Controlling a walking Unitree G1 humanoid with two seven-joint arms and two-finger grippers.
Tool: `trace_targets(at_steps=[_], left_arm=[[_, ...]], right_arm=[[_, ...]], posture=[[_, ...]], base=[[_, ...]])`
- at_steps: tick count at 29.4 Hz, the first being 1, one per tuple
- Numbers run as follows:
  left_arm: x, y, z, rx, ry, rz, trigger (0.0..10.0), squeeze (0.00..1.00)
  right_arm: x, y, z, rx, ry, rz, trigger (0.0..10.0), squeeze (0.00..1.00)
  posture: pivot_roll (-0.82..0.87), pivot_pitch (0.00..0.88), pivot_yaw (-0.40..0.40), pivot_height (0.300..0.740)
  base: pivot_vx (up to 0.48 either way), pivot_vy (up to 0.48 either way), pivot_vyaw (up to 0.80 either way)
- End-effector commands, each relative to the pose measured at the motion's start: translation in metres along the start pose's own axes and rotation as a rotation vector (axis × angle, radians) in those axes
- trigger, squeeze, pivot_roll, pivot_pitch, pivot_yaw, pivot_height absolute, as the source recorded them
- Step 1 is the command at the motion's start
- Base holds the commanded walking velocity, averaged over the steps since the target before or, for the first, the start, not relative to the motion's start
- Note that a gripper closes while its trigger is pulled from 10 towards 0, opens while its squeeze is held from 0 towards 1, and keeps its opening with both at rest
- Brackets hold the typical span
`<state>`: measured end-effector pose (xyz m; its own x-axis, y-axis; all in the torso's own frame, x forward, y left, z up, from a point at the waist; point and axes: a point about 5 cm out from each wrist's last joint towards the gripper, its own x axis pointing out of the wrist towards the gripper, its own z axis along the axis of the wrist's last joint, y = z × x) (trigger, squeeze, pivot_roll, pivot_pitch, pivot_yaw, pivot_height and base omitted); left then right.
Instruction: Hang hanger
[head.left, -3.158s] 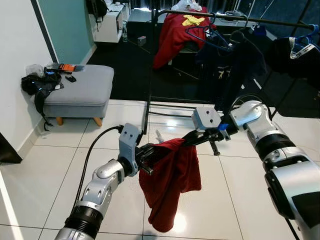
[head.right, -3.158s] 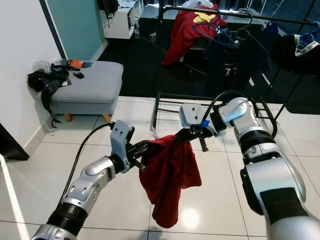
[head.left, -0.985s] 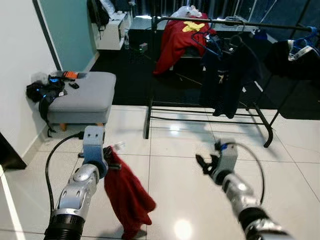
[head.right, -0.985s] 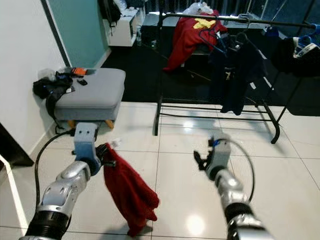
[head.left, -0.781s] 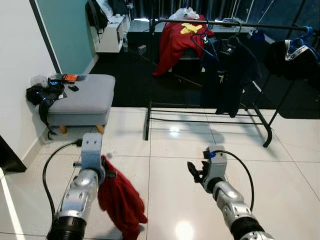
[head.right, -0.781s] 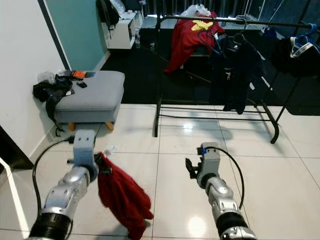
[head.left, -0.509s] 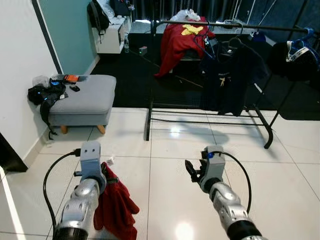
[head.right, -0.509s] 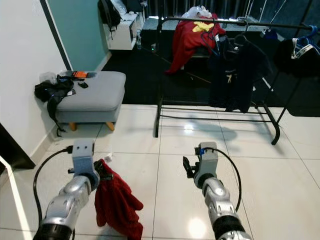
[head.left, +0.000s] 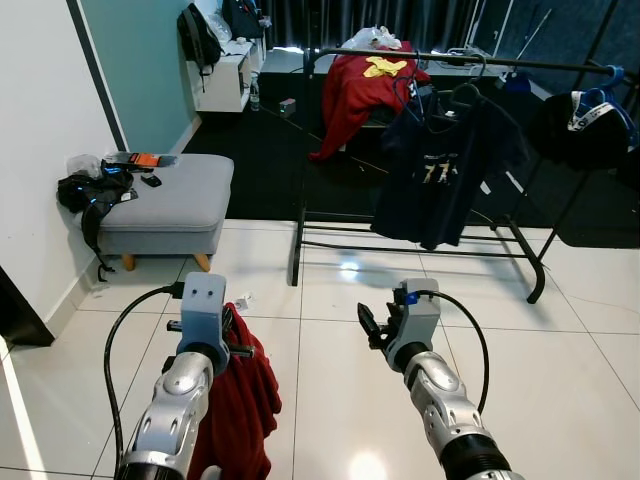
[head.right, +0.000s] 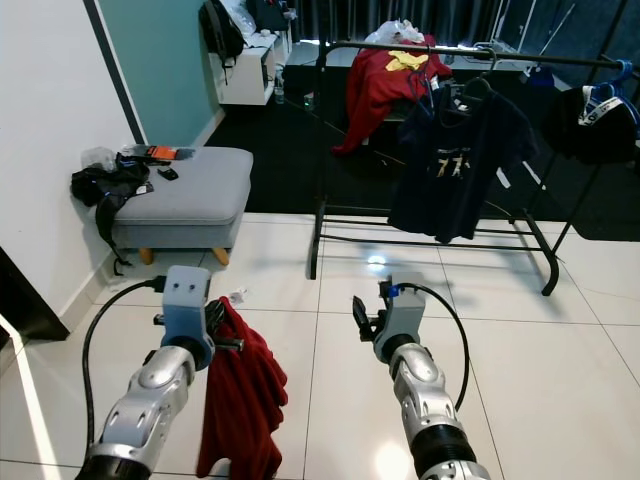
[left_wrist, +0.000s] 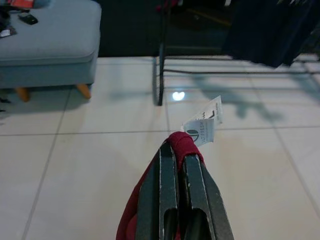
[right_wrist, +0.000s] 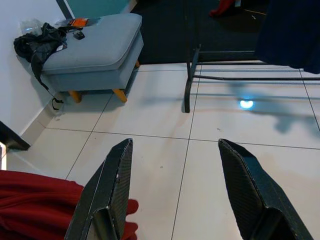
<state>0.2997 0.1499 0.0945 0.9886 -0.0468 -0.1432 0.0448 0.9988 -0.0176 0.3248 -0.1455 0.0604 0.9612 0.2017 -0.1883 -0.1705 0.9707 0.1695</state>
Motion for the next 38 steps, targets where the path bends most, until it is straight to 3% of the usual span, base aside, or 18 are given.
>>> trace_targets(at_steps=[1,9,16,22,30,38], left_arm=[[-0.001,-0.001,0.007,-0.015,-0.042,-0.013,10.0,0.0],[0.002,-0.006,0.007,-0.014,-0.052,-0.04,10.0,0.0],[0.006,-0.009,0.001,-0.004,-0.029,-0.068,10.0,0.0],[0.004,-0.006,0.002,-0.01,-0.032,-0.07,10.0,0.0],[0.004,-0.002,0.002,-0.016,-0.038,-0.062,10.0,0.0],[0.009,-0.005,0.007,-0.018,-0.05,-0.08,10.0,0.0]], right_arm=[[-0.001,0.002,-0.002,0.0,0.013,0.003,10.0,0.0],[-0.003,0.003,-0.001,-0.002,0.013,0.021,10.0,0.0],[-0.006,0.005,0.006,-0.108,-0.044,0.068,10.0,0.0],[-0.008,0.003,0.007,-0.141,-0.06,0.075,10.0,0.0],[-0.008,0.004,0.008,-0.137,-0.059,0.079,10.0,0.0],[-0.01,-0.003,0.01,-0.13,-0.071,0.055,10.0,0.0]], posture=[[0.1,0.017,-0.035,0.74],[0.08,0.01,-0.022,0.74],[0.08,0.007,-0.016,0.74],[0.09,0.011,-0.027,0.74],[0.08,0.008,-0.02,0.74],[0.07,0.007,-0.004,0.74]], base=[[0.307,0.0,0.0],[0.376,0.0,0.0],[0.416,0.0,0.0],[0.417,0.0,-0.24],[0.423,0.0,-0.8],[0.424,0.0,0.0]])
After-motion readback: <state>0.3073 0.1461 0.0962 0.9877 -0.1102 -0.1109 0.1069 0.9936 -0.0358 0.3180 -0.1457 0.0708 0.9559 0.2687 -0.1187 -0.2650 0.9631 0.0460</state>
